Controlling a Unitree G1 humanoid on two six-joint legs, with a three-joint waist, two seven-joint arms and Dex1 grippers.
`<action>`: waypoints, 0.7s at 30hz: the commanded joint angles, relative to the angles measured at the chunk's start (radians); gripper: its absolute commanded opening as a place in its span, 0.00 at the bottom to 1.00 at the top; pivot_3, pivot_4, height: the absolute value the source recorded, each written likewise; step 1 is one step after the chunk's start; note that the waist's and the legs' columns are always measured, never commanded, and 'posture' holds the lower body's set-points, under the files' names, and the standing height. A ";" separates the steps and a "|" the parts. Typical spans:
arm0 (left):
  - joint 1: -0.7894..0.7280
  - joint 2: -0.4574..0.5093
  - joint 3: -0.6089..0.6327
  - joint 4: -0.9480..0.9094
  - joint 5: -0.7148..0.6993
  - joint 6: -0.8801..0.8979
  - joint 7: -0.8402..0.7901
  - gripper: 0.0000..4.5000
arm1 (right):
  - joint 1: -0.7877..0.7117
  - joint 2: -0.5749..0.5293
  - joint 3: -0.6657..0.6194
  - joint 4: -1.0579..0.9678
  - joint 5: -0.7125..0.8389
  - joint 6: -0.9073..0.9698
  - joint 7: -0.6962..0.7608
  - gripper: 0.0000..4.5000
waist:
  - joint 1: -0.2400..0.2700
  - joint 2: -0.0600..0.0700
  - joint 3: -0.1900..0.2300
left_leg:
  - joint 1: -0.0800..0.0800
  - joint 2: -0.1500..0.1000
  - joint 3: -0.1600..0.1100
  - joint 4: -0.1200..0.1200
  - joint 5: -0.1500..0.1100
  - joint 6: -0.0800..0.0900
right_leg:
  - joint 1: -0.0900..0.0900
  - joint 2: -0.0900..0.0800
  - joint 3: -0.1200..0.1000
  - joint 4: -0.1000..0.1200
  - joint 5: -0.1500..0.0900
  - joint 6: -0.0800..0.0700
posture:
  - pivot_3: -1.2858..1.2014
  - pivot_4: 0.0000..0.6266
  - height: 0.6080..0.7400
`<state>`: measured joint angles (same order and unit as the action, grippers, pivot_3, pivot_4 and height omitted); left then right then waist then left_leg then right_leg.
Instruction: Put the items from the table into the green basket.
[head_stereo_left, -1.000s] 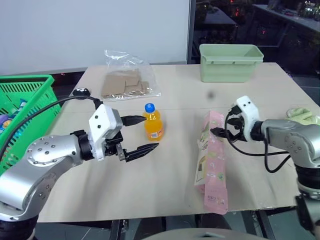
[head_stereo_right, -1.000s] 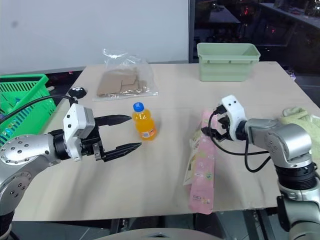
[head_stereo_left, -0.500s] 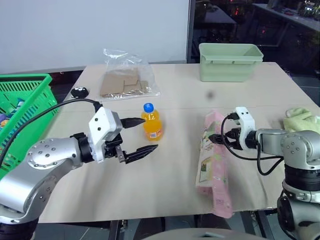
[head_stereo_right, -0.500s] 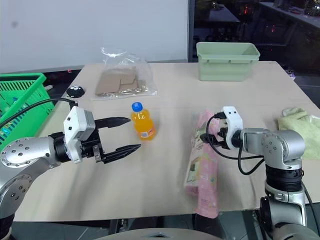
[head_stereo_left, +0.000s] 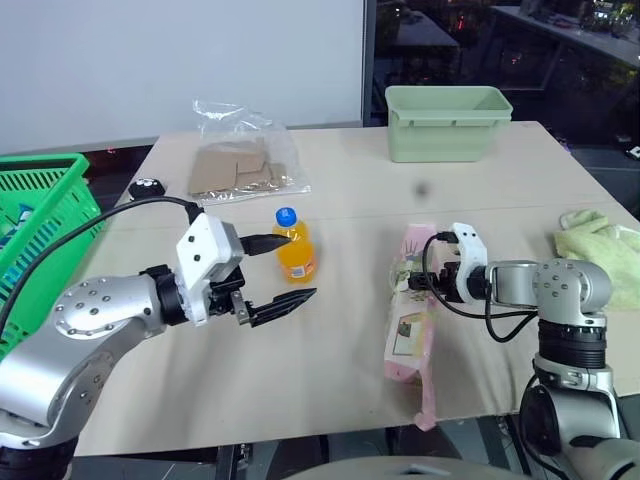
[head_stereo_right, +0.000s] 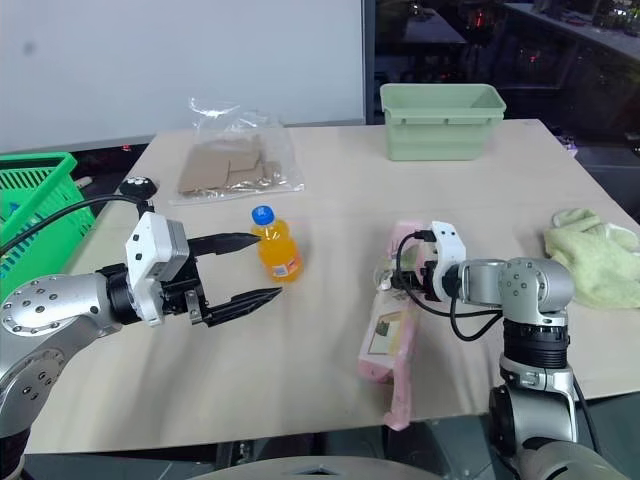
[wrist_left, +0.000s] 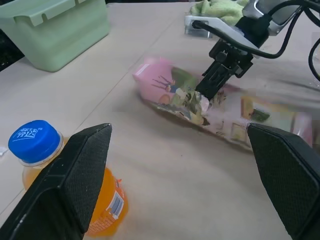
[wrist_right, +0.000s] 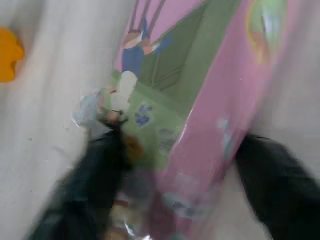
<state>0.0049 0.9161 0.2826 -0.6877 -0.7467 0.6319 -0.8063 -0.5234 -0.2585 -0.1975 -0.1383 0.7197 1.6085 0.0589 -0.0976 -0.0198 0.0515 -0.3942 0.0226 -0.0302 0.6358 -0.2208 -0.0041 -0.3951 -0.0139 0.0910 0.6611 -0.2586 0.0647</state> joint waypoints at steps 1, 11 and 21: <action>0.002 0.000 0.030 -0.033 -0.002 -0.014 0.004 1.00 | -0.020 0.003 -0.006 -0.005 0.014 0.006 -0.002 0.37 | 0.001 0.000 0.000 | 0.000 0.000 0.000 0.000 0.000 0.000 | 0.000 0.000 0.000 0.000 0.000 0.000 | 0.52 0.00 1.00; -0.036 -0.126 0.007 -0.024 -0.138 0.038 0.109 1.00 | -0.139 0.039 -0.176 -0.021 0.091 -0.046 0.152 0.01 | 0.005 0.002 0.001 | -0.001 0.000 -0.001 0.000 0.000 0.000 | 0.000 0.000 -0.001 0.000 0.002 0.003 | 0.52 0.00 1.00; -0.122 -0.337 -0.066 0.050 -0.283 0.077 0.270 1.00 | -0.297 0.112 -0.354 -0.047 0.340 -0.143 0.219 0.01 | 0.003 0.004 0.002 | -0.003 -0.001 -0.003 0.000 0.000 0.000 | -0.001 -0.001 -0.003 -0.001 0.004 0.000 | 0.50 0.00 1.00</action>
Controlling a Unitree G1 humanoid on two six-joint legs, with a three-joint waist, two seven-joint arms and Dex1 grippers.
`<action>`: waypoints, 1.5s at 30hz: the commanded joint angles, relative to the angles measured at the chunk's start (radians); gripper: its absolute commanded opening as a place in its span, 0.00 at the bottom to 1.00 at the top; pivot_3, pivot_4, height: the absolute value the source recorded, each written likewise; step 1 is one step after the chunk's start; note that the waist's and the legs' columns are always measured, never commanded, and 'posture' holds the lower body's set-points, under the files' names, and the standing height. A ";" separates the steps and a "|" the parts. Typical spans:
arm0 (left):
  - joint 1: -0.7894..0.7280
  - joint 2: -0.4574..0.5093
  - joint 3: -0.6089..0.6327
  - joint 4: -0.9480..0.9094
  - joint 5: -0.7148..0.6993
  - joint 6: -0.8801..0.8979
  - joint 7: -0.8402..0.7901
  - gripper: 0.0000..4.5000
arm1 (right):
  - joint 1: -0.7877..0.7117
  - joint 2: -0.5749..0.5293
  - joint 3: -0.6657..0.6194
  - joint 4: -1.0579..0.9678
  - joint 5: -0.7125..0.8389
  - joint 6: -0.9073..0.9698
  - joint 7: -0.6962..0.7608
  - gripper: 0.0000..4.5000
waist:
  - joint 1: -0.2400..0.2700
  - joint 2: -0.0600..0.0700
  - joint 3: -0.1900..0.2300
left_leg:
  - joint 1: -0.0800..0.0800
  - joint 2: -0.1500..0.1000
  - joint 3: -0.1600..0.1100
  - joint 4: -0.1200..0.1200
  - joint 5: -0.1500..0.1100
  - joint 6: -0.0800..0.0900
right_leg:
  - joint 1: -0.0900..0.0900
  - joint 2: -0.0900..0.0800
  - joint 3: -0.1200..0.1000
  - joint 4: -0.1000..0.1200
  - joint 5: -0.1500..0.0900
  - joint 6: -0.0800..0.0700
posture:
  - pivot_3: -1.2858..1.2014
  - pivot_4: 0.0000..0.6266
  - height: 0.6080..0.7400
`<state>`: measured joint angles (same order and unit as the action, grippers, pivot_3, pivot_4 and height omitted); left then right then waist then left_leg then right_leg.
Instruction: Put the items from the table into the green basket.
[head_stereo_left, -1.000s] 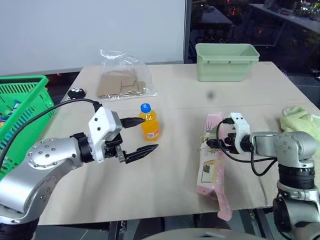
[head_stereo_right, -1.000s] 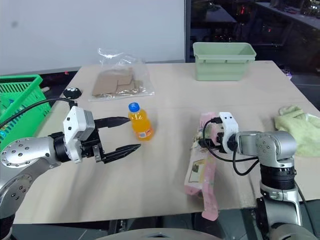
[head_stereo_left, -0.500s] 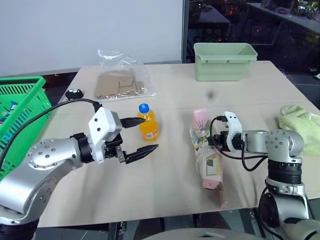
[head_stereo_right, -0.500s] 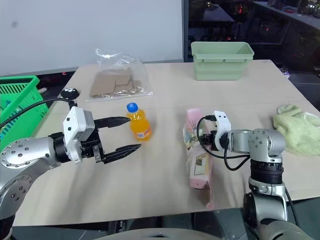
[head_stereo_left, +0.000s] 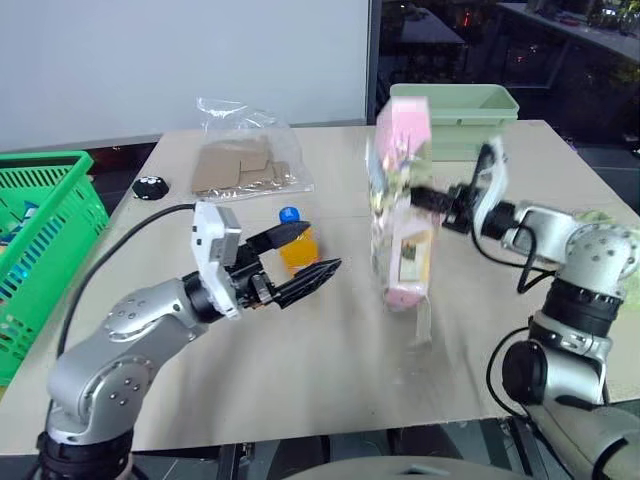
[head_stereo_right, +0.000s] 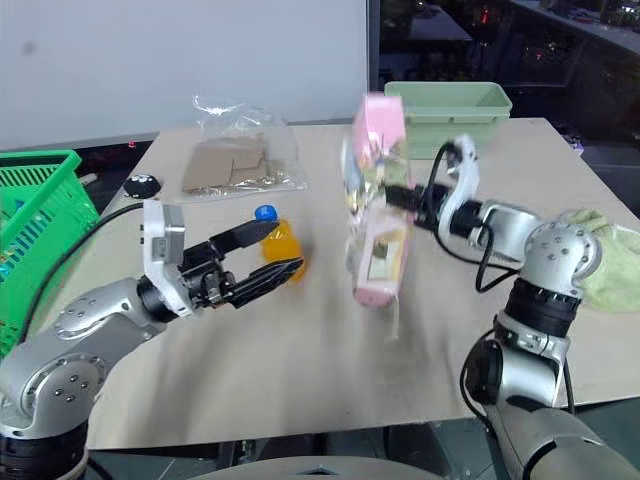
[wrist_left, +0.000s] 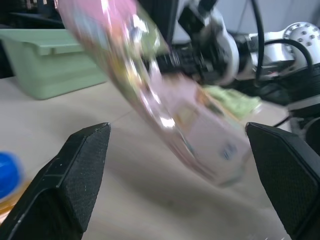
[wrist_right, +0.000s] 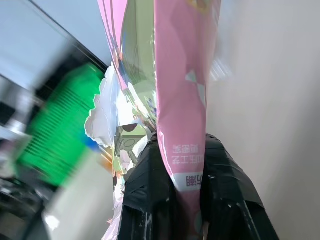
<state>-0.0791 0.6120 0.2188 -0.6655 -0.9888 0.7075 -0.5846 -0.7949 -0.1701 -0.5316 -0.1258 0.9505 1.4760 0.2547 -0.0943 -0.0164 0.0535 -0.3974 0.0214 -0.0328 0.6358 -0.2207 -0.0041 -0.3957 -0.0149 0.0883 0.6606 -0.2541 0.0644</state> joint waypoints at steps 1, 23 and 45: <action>-0.049 -0.051 -0.009 0.038 -0.053 0.005 0.060 1.00 | -0.023 0.036 -0.018 -0.076 0.142 -0.017 0.028 0.01 | -0.001 0.000 0.000 | 0.000 0.000 0.000 0.000 0.000 0.000 | 0.000 0.000 0.000 0.000 0.000 0.000 | 0.50 0.00 1.00; -0.188 -0.120 -0.132 0.107 -0.119 0.061 0.092 0.32 | 0.088 0.007 0.330 -0.202 0.093 -0.447 0.205 0.22 | -0.026 0.001 0.000 | -0.001 0.000 -0.001 0.000 0.000 0.000 | 0.000 0.000 0.000 0.000 0.000 0.000 | 0.49 0.00 1.00; -0.547 -0.066 -0.145 0.133 0.219 -0.042 0.202 0.05 | 0.598 -0.631 0.020 -0.029 0.019 -0.752 0.901 0.62 | -0.002 0.000 0.000 | 0.001 -0.002 0.002 0.003 0.000 0.000 | 0.002 0.001 0.005 -0.002 -0.002 0.004 | 0.49 0.00 1.00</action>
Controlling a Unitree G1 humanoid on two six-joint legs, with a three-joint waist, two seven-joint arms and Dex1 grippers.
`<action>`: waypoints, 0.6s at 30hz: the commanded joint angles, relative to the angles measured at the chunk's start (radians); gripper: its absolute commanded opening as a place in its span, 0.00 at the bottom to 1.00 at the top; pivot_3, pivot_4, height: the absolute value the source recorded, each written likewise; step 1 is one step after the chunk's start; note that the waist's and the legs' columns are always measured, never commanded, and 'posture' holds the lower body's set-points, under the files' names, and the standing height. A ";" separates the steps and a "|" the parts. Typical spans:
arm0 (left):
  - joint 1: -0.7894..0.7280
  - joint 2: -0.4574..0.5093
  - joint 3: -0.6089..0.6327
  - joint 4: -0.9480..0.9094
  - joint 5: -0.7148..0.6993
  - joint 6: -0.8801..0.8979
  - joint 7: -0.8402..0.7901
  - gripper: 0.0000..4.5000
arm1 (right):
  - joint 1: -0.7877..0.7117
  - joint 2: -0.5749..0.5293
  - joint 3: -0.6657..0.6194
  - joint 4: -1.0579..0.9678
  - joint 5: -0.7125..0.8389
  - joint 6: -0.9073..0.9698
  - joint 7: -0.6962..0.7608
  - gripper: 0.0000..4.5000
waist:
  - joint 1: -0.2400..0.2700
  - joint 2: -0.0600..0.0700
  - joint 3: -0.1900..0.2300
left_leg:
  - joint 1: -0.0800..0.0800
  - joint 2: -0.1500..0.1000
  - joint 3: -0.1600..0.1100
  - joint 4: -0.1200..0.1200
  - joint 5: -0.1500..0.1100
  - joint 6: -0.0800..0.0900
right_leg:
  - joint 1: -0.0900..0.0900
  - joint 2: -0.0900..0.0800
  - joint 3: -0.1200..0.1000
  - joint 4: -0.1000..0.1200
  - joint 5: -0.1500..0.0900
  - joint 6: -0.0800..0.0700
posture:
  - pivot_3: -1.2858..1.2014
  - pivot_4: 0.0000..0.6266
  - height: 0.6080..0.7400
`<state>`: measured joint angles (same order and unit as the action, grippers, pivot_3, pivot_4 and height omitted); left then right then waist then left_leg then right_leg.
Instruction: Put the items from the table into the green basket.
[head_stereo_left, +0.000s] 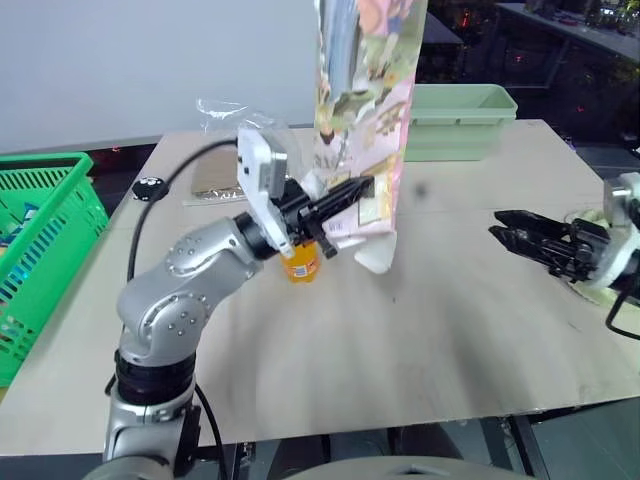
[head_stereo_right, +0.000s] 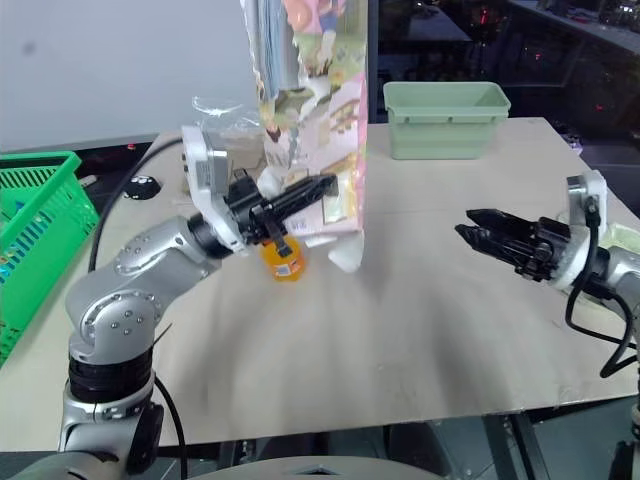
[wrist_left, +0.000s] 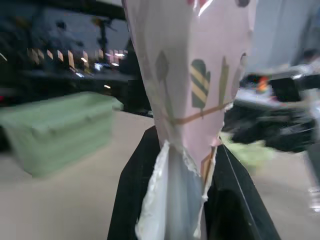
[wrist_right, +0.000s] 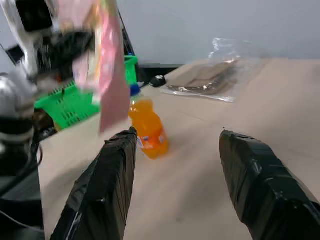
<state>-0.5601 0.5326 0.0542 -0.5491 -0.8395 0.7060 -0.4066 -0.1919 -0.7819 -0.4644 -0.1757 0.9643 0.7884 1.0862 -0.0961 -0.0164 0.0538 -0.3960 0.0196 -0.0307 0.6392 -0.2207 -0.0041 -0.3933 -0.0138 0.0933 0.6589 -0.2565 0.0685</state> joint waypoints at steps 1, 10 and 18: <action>-0.089 0.031 0.018 0.031 0.105 -0.044 0.023 0.05 | -0.008 -0.023 -0.044 0.030 0.005 -0.070 0.081 0.62 | 0.000 0.000 0.000 | 0.000 0.000 0.000 0.000 0.000 0.000 | 0.000 0.000 0.001 0.000 0.000 0.000 | 0.50 0.00 1.00; -0.222 0.349 0.053 0.281 0.599 -0.236 0.065 0.05 | -0.151 0.031 0.003 0.037 0.066 -0.074 0.065 0.62 | 0.005 -0.002 0.002 | -0.001 0.000 -0.001 0.000 0.000 0.000 | -0.001 0.001 0.001 0.001 0.000 0.000 | 0.52 0.00 1.00; 0.027 0.617 0.210 0.609 0.851 -0.494 0.048 0.05 | -0.295 0.095 0.110 0.072 0.002 -0.117 0.038 0.62 | 0.025 -0.003 0.006 | 0.000 0.000 0.000 -0.005 0.000 0.000 | -0.003 0.000 0.001 0.001 0.002 -0.003 | 0.55 0.00 1.00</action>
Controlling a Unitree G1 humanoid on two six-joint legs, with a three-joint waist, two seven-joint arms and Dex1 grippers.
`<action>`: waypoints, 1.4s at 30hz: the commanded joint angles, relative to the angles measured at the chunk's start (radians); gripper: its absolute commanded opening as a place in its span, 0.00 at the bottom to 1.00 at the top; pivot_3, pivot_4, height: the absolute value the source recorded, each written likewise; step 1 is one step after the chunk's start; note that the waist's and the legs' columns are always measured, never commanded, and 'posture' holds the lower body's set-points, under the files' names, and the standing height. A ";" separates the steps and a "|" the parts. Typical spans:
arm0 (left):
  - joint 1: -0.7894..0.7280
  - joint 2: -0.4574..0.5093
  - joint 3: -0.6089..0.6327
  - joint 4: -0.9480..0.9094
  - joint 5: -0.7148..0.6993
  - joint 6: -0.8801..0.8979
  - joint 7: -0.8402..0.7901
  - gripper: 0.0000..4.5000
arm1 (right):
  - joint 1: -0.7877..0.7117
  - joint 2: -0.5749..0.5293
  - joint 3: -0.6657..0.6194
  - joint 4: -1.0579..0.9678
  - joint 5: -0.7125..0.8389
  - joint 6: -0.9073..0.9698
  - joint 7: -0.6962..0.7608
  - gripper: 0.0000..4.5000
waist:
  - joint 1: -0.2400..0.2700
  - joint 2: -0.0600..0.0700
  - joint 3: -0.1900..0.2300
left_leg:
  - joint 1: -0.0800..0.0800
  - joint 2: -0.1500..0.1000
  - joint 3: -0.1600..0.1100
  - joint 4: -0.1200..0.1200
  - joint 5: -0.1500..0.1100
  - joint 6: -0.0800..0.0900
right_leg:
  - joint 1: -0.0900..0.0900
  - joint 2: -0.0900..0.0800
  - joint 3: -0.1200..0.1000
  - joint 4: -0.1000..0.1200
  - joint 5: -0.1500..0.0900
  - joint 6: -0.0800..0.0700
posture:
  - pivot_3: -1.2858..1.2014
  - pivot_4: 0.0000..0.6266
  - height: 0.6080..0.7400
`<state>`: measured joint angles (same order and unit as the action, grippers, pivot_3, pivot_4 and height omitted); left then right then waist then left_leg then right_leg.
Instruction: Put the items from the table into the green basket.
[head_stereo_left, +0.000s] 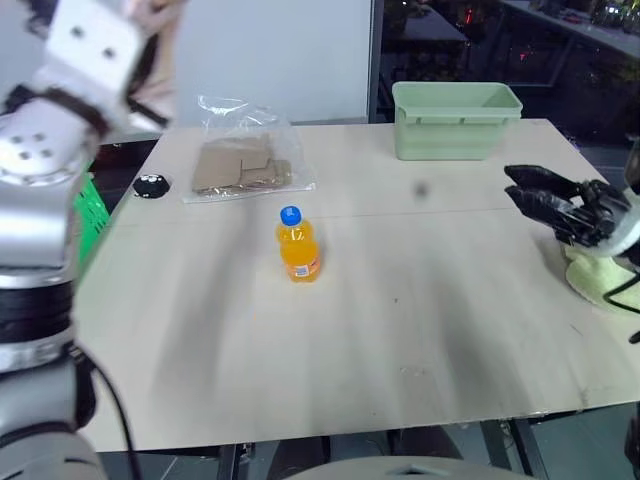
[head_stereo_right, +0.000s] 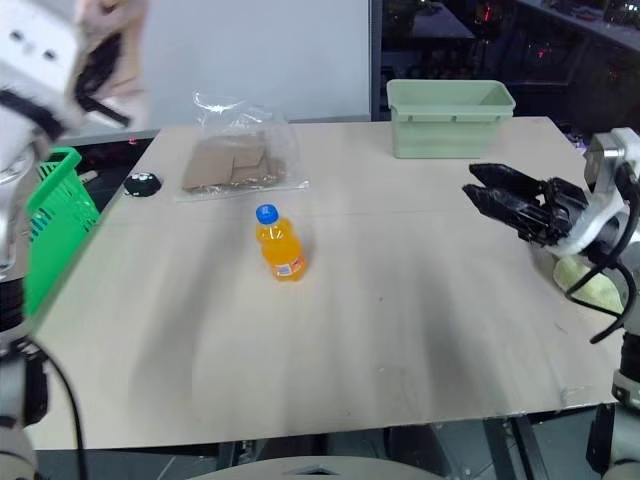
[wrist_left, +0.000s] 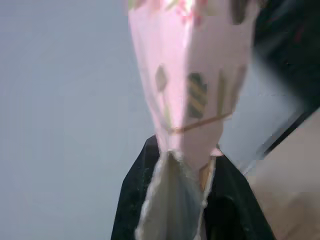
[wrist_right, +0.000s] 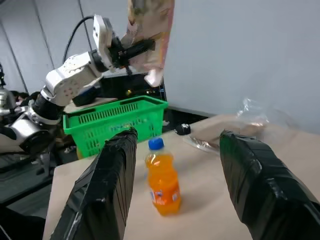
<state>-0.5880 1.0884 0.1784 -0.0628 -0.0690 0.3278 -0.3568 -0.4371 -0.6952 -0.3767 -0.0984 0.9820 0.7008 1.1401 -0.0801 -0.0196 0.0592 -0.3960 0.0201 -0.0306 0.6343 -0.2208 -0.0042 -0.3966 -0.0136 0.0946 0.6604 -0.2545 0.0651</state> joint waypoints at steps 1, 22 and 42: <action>0.083 0.089 0.096 0.188 0.106 -0.167 0.004 0.05 | -0.066 0.018 0.037 0.000 -0.031 -0.042 -0.023 0.62 | 0.015 0.000 0.000 | 0.000 0.000 -0.001 0.000 0.000 0.000 | -0.001 0.000 -0.001 0.001 0.000 0.000 | 0.55 0.00 1.00; -0.021 0.321 -0.186 1.188 0.516 -0.594 0.277 0.05 | -0.240 0.128 0.264 -0.031 -0.156 -0.146 0.031 0.62 | 0.125 -0.009 -0.002 | -0.004 0.001 -0.002 0.000 0.000 -0.001 | -0.001 -0.003 -0.011 0.001 0.000 -0.001 | 0.57 0.00 1.00; -0.206 0.287 -0.328 1.283 0.627 -0.445 0.391 0.98 | -0.194 0.107 0.222 -0.055 -0.193 -0.161 -0.063 0.62 | 0.114 -0.011 -0.003 | -0.004 0.002 -0.003 0.001 0.000 -0.001 | -0.001 -0.002 -0.012 0.002 0.001 -0.001 | 0.54 0.00 1.00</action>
<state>-0.7762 1.3400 -0.1654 1.2158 0.5656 -0.1347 0.0178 -0.6229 -0.5737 -0.1163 -0.1172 0.7687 0.5429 1.0837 0.0334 -0.0310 0.0559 -0.3996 0.0218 -0.0333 0.6352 -0.2206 -0.0051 -0.3976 -0.0160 0.0827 0.6624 -0.2539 0.0643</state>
